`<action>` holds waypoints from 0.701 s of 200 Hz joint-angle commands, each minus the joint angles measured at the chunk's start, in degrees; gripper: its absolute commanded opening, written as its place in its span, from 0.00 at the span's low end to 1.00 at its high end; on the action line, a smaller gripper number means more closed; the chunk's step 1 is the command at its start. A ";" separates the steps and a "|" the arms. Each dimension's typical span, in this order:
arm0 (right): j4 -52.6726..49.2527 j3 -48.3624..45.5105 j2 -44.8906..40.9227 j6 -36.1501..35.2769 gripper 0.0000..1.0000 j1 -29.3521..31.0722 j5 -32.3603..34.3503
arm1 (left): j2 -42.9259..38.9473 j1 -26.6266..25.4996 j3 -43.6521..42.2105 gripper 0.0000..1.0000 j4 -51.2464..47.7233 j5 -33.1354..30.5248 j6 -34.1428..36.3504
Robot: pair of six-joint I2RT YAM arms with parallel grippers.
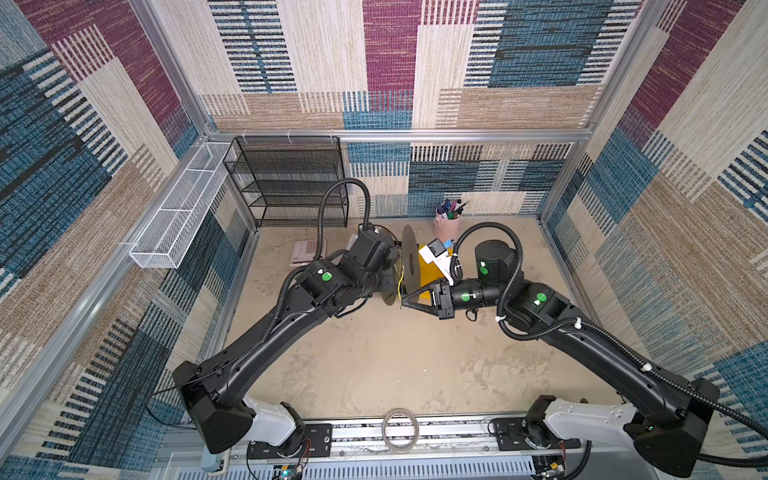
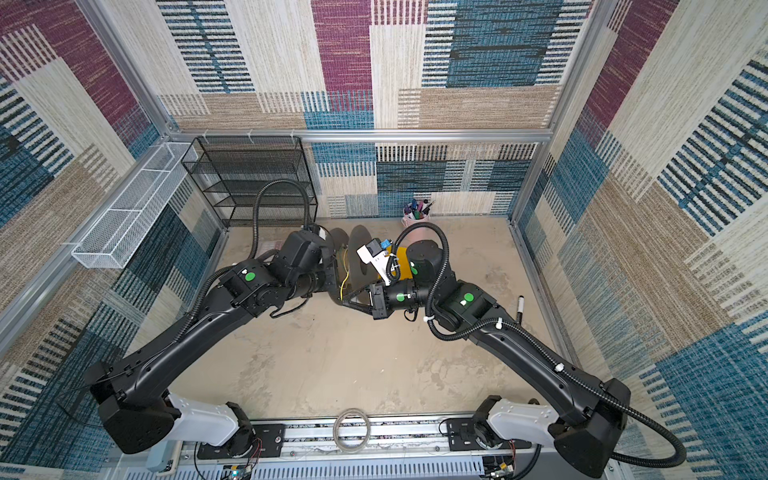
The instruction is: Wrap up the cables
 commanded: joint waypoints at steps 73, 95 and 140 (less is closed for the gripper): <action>4.42 -16.66 -9.44 1.27 0.00 -2.54 -1.41 | -12.32 15.20 -12.65 0.00 32.37 29.15 -11.04; 3.02 -18.10 -10.84 -0.35 0.00 -7.33 -4.32 | -15.08 19.29 -15.11 0.00 35.99 37.61 -12.21; -4.85 -13.29 -9.98 -8.44 0.00 -18.38 -9.29 | -16.61 23.74 -16.00 0.00 36.35 54.56 -9.62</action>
